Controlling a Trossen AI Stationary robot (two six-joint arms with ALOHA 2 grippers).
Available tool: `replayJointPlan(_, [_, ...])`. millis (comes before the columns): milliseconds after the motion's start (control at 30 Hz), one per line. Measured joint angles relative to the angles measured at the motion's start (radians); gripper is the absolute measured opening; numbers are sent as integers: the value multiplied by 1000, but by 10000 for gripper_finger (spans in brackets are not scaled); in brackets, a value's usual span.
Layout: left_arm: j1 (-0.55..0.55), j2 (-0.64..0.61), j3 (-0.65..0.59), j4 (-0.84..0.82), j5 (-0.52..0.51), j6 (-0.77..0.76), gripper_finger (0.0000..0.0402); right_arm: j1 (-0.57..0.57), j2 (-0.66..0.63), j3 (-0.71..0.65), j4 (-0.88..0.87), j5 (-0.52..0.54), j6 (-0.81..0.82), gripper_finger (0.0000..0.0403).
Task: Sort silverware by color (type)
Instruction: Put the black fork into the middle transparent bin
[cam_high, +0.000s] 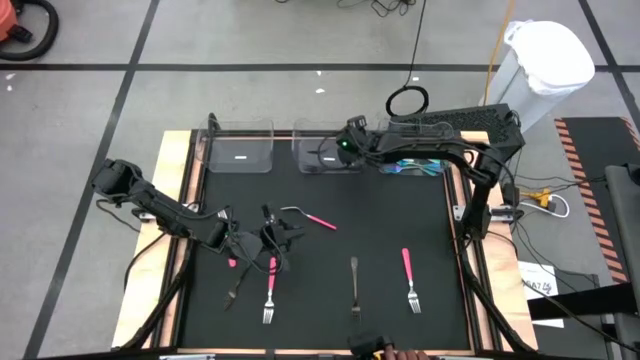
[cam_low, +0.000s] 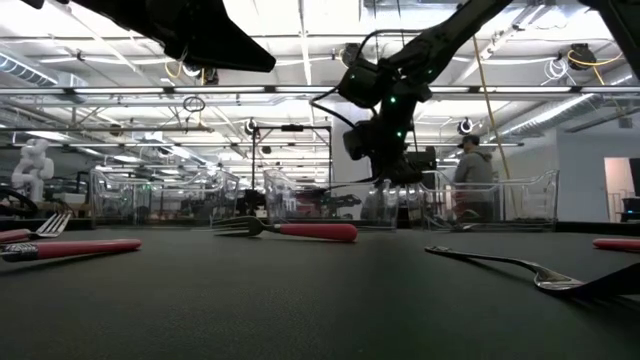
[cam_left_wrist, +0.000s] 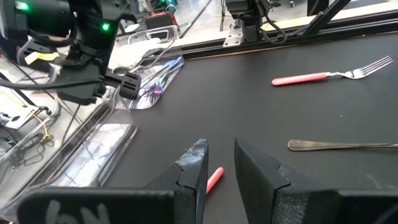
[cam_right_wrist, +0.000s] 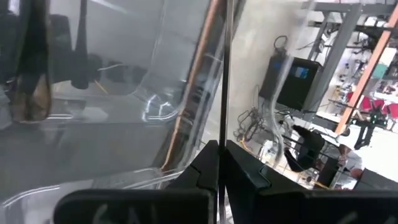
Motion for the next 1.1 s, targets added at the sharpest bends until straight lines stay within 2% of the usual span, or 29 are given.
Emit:
replayJointPlan(300, [0, 0, 0, 0, 0, 0, 81, 1, 11, 0, 0, 0, -10, 18])
replayJointPlan(700, [0, 0, 0, 0, 0, -2, 81, 3, 11, 3, 14, 7, -7, 120])
replayJointPlan(1100, [0, 0, 0, 0, 0, -2, 81, 52, -71, -2, -92, -4, 50, 165])
